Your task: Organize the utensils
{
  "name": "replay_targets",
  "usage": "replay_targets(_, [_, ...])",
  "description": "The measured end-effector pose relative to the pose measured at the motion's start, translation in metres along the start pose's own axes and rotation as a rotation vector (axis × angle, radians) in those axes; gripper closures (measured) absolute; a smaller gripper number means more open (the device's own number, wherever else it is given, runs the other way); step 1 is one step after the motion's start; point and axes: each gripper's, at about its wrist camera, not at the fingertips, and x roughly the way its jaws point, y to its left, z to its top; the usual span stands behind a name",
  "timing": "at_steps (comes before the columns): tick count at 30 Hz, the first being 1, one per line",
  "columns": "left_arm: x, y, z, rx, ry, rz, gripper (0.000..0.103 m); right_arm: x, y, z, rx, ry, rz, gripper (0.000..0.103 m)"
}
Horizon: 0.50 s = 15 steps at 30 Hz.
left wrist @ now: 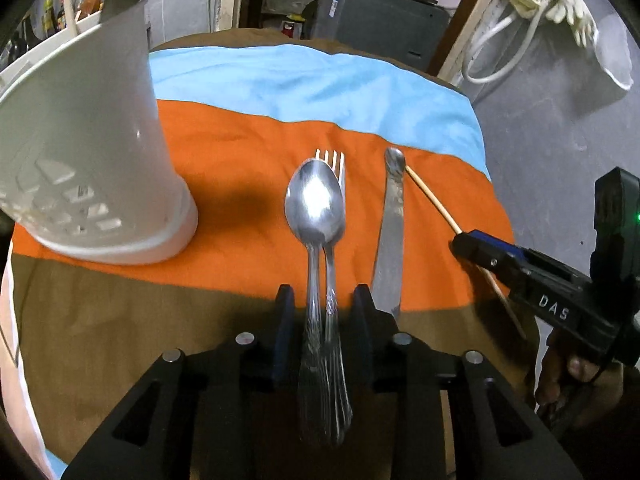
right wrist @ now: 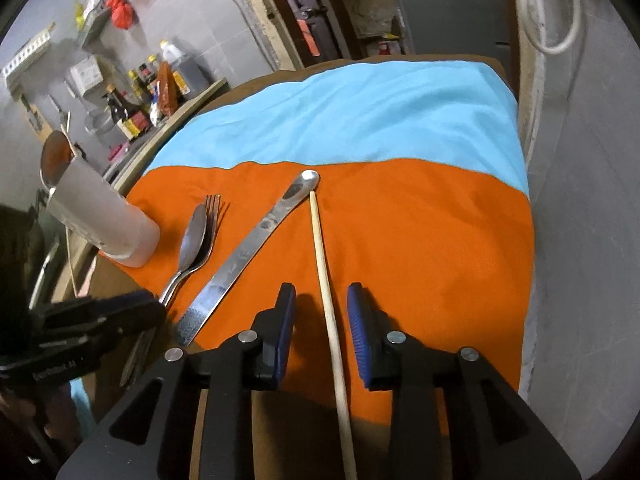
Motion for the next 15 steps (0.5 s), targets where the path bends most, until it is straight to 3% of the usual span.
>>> replay_targets(6, [0.011,0.019,0.015,-0.08,0.049,-0.037,0.077,0.012,0.003,0.014,-0.044,0.04,-0.042,0.086])
replay_targets(15, [0.01,0.017,0.014,-0.013,0.073,-0.011,0.083,0.024,0.024,0.022,-0.151,0.095,-0.172,0.088])
